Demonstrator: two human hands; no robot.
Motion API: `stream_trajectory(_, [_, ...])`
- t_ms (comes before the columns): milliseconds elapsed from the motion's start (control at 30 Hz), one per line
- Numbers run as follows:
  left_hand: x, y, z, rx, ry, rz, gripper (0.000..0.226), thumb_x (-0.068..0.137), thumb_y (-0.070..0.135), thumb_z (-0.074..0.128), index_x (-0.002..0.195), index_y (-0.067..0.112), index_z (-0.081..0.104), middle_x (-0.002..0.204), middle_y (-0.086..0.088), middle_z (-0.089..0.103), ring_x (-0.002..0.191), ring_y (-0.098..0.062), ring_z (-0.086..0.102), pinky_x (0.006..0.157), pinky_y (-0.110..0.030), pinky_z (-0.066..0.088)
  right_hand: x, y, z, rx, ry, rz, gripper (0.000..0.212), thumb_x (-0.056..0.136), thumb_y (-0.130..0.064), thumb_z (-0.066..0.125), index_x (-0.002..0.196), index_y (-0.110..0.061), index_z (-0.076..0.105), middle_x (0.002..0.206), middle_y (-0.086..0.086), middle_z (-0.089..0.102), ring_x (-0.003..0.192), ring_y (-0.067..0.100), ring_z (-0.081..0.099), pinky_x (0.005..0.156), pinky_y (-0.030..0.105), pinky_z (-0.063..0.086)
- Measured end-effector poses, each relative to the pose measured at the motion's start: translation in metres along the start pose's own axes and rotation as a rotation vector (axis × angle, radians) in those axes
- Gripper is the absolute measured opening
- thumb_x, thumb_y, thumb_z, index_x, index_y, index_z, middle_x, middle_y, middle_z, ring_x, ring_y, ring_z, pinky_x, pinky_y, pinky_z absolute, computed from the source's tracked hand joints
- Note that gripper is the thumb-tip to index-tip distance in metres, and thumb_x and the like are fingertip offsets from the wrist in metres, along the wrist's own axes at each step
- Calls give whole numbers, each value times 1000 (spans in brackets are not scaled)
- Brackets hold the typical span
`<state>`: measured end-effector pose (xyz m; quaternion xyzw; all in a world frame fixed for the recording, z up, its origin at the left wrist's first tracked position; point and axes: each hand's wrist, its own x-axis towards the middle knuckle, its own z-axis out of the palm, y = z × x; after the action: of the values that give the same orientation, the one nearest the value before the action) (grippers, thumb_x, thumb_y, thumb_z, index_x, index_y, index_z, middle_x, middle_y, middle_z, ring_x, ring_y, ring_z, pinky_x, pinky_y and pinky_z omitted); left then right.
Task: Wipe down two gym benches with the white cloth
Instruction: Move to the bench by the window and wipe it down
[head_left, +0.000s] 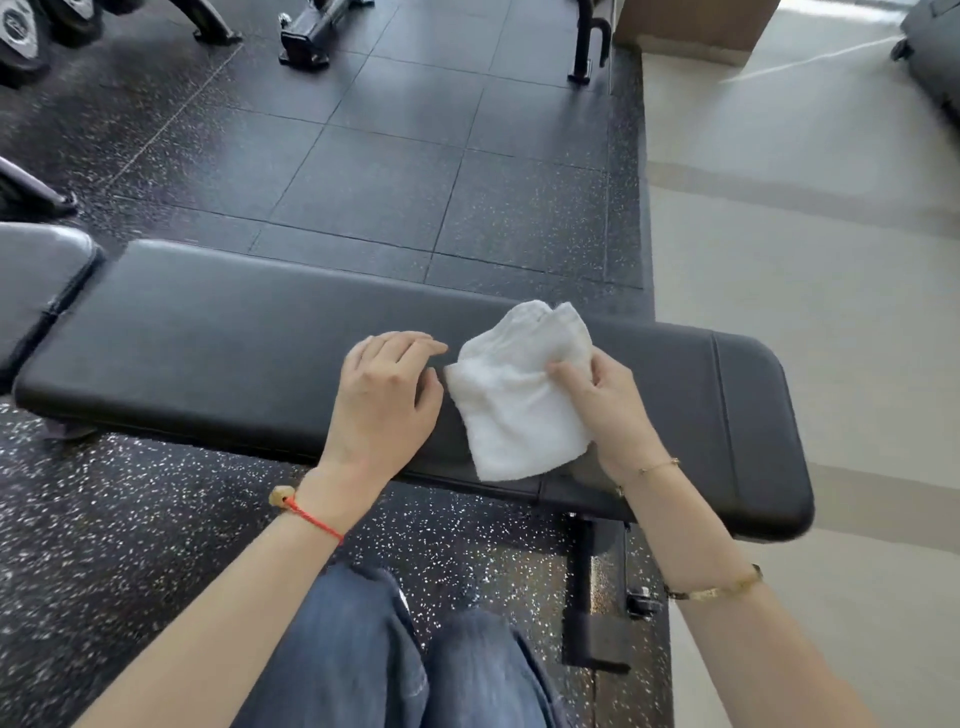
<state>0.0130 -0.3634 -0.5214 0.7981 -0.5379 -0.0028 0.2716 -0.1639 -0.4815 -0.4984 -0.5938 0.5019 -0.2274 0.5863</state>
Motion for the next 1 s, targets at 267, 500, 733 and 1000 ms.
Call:
stream_trajectory(267, [36, 39, -149, -65, -36, -80, 26, 91, 12, 59, 116, 13, 68, 116, 0, 68, 112, -21, 61, 100, -42, 47, -58, -126, -16, 235, 23, 158, 20, 94, -17, 61, 108, -4, 65, 118, 22, 66, 103, 31, 64, 95, 58, 49])
stream_trajectory(500, [67, 104, -302, -90, -100, -47, 25, 92, 13, 60, 116, 13, 67, 115, 0, 68, 110, -20, 62, 99, -42, 48, -141, -267, -53, 328, 68, 237, 26, 94, -16, 62, 117, -7, 65, 118, 13, 70, 114, 34, 64, 100, 55, 49])
stream_trajectory(733, [87, 169, -403, -120, -153, 42, 24, 94, 16, 58, 116, 16, 67, 115, 3, 68, 109, -18, 61, 100, -42, 47, -215, -366, -105, 420, 173, 267, 28, 93, -13, 61, 120, -5, 63, 118, 13, 70, 111, 32, 66, 100, 56, 49])
stream_trajectory(1000, [90, 248, -411, -159, -204, 138, 22, 94, 16, 59, 114, 17, 67, 114, 5, 68, 109, -15, 60, 101, -35, 46, -262, -376, -176, 587, 339, 270, 28, 92, -11, 62, 119, -2, 62, 118, 15, 70, 110, 33, 66, 95, 50, 53])
